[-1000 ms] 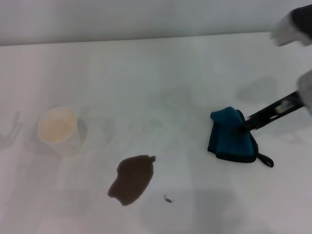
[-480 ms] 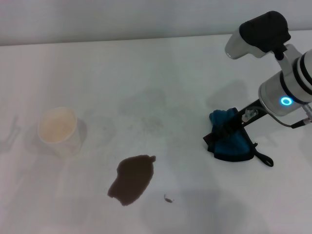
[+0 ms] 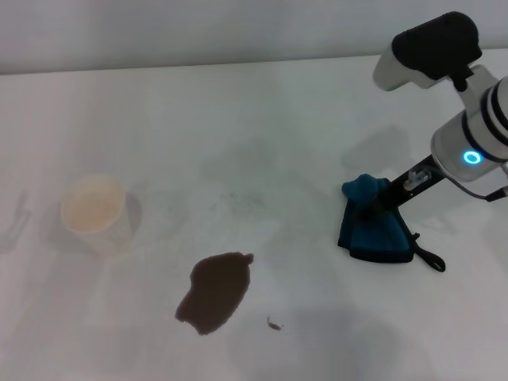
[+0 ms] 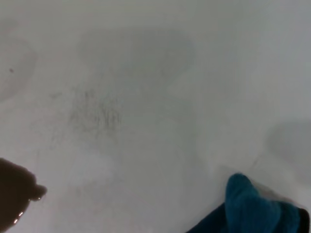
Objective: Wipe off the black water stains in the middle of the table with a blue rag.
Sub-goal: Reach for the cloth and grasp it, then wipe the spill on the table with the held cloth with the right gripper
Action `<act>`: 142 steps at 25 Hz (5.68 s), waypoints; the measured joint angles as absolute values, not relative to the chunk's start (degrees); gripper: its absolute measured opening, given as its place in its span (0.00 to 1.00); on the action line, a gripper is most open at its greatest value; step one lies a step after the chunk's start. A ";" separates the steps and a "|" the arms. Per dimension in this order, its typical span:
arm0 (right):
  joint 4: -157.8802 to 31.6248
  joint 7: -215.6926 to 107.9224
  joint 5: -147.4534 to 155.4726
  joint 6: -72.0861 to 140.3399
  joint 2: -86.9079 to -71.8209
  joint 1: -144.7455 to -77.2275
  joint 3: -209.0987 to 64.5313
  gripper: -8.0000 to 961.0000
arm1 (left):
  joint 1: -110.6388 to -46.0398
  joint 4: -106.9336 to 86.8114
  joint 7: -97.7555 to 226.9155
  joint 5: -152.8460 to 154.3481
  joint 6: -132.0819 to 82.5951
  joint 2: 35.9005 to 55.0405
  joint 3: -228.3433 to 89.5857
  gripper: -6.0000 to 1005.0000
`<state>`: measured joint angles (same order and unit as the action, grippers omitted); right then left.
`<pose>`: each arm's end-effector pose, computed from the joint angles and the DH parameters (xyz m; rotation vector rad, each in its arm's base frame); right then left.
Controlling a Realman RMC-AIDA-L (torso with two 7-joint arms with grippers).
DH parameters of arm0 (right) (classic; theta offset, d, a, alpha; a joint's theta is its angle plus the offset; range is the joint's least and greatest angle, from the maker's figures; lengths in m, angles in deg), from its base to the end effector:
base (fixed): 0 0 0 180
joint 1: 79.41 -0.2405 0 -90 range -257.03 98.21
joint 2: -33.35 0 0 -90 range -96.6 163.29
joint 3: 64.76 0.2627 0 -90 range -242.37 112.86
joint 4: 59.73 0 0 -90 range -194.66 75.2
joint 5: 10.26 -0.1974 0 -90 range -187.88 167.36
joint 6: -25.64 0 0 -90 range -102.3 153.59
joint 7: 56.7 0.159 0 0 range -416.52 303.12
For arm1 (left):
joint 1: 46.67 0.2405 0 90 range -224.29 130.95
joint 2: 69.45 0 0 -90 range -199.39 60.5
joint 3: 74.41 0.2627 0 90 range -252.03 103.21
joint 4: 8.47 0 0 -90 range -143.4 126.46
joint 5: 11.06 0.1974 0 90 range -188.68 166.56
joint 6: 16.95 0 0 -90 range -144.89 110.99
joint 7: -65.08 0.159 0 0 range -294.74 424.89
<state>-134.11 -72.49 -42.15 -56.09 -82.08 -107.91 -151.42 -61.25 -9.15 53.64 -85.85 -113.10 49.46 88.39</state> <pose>0.2440 0.3381 -0.0187 -2.3223 1.2801 -0.4886 -0.3366 0.2515 0.0296 -1.5170 -0.2889 -0.8384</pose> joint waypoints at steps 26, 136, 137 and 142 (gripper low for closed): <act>-129.04 -69.86 -40.11 -50.95 -81.96 -109.85 -156.27 0.42 | -63.05 -6.41 55.76 -87.49 -112.20 49.31 87.74 0.89; -125.70 -53.10 -61.99 -34.96 -82.84 -135.26 -201.24 0.06 | -64.00 -7.34 56.03 -92.90 -110.28 49.75 88.18 0.89; -126.30 -52.85 -62.48 -34.72 -82.85 -135.25 -202.04 0.06 | -63.76 -7.38 56.03 -92.82 -110.52 49.77 88.22 0.89; -129.32 -53.05 -65.57 -34.63 -82.84 -135.90 -204.30 0.06 | -62.09 -7.89 56.03 -92.64 -112.33 49.81 88.37 0.89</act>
